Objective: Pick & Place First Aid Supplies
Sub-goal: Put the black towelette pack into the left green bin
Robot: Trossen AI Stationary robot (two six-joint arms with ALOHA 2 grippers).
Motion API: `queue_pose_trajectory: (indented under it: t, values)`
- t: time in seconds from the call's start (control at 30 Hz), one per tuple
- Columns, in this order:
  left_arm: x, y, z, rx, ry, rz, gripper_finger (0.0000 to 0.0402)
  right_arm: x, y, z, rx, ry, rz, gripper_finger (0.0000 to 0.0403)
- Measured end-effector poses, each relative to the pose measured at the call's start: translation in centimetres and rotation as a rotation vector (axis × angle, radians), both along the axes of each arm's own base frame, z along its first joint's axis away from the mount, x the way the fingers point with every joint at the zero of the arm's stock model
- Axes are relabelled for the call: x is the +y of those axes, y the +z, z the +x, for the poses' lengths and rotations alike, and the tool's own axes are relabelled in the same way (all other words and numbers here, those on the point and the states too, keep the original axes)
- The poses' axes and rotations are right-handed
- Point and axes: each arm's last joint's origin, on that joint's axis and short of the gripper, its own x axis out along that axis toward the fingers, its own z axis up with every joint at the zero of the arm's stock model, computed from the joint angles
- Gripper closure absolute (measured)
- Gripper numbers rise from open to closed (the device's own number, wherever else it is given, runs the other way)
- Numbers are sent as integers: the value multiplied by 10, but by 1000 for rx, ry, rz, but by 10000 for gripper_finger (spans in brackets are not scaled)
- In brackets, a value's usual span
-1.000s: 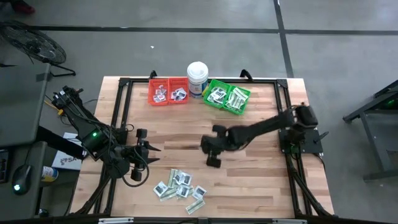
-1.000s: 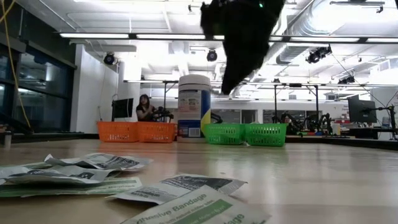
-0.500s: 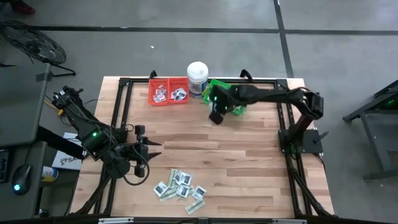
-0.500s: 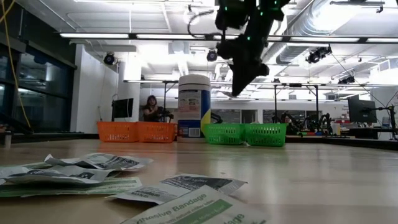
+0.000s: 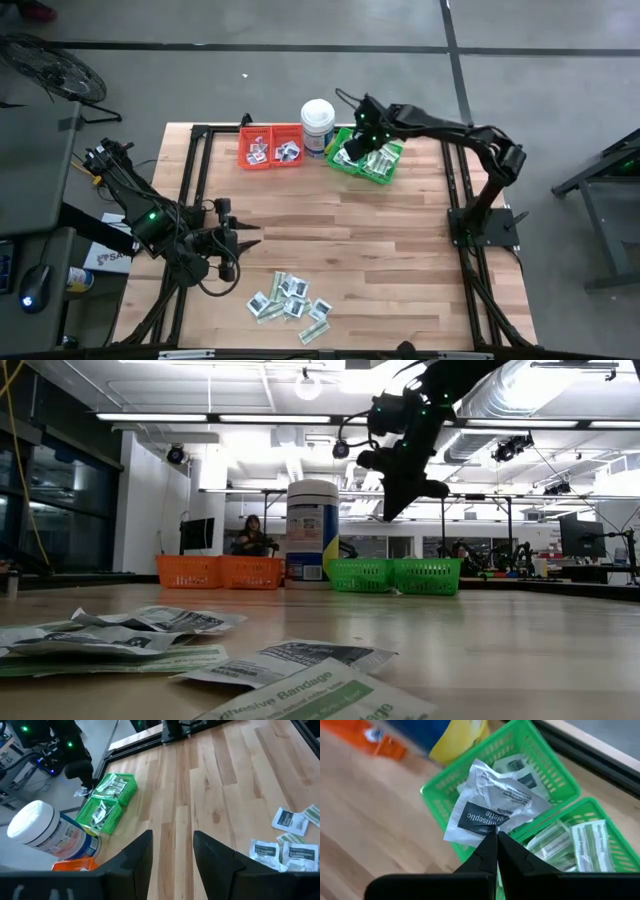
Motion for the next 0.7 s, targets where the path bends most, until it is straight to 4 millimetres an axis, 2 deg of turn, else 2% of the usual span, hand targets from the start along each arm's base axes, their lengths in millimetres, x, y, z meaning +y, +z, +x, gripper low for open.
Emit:
queue_pose_trajectory:
  t: [0.27,0.47,0.7]
  values:
    - [0,0,0,-7,14,-14,264,-21,-3,-8,-47,-101,30,402]
    - [0,0,0,-7,14,-14,264,-28,-31,2,7,-89,81,402]
    - [0,0,0,-6,14,-15,264,-30,-33,8,-26,-85,58,403]
